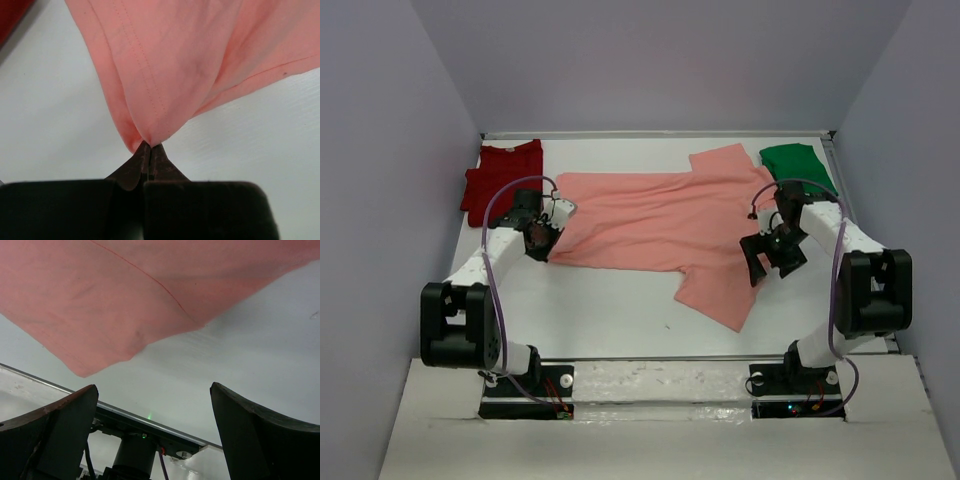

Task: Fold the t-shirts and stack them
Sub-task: Flatten out the tshirt

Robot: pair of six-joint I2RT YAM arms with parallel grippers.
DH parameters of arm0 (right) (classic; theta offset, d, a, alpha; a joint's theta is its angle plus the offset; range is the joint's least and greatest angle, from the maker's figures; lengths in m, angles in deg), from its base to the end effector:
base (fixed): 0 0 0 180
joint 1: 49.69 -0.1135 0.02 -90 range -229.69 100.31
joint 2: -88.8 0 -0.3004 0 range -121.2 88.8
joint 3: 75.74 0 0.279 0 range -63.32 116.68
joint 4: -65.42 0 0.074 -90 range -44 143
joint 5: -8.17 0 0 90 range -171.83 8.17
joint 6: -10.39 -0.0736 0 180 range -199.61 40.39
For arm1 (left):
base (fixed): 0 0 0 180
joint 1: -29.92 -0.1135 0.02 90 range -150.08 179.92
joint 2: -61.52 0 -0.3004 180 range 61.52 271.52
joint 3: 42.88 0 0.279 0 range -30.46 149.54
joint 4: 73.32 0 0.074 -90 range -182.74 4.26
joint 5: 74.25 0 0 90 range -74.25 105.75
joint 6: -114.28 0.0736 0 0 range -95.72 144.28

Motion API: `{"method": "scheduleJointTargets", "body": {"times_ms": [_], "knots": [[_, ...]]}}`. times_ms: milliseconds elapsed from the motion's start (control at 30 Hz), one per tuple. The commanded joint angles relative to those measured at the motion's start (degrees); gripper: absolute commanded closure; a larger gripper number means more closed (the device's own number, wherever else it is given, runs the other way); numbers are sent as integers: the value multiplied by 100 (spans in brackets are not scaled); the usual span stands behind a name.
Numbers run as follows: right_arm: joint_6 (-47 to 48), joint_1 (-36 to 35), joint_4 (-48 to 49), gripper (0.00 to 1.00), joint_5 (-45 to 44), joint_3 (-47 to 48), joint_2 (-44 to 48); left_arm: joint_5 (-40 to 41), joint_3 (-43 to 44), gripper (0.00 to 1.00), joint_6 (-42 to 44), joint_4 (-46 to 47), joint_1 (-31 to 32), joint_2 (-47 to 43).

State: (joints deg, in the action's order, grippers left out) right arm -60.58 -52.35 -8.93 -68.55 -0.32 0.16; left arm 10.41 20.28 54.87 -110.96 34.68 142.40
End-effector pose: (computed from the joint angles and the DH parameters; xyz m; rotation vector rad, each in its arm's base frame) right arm 0.2896 0.0304 0.2045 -0.5808 2.9920 0.3420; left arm 0.3202 -0.0335 0.2040 0.8037 2.4009 0.0614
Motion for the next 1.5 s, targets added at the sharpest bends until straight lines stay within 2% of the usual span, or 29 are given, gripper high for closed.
{"method": "scheduleJointTargets", "body": {"times_ms": [0,100,233,400,700,800,900,933,1000,1033,1100,1133,1333,1467], "knots": [[-189,11,234,1,95,150,-425,51,208,100,-18,-212,-27,-327],[-224,11,331,2,332,282,-715,25,226,100,-44,-247,-27,-406],[-268,11,454,10,597,397,-1225,33,208,100,-44,-283,-27,-485],[-242,11,524,16,650,520,-1331,95,138,100,-9,-309,-27,-547],[-180,11,709,19,395,423,-1314,34,234,100,-35,-397,-27,-530],[-163,11,717,27,368,353,-1270,60,270,100,-27,-423,-18,-538],[-162,11,718,45,377,248,-1209,77,278,100,-27,-432,-18,-538],[-162,11,718,59,351,213,-1191,77,287,100,-18,-441,-18,-538],[-162,11,726,75,351,169,-1164,86,287,100,-18,-441,-27,-538],[-180,11,718,88,316,168,-1138,86,305,100,-35,-441,-18,-556],[-171,11,718,97,316,168,-1112,77,314,100,-35,-441,-18,-556],[-171,11,718,100,272,168,-1120,86,322,100,-35,-449,-27,-547],[-171,11,674,100,211,309,-963,156,392,100,-123,-397,-27,-617],[-162,11,586,100,52,755,-472,183,655,100,-281,-353,-27,-819]]}}
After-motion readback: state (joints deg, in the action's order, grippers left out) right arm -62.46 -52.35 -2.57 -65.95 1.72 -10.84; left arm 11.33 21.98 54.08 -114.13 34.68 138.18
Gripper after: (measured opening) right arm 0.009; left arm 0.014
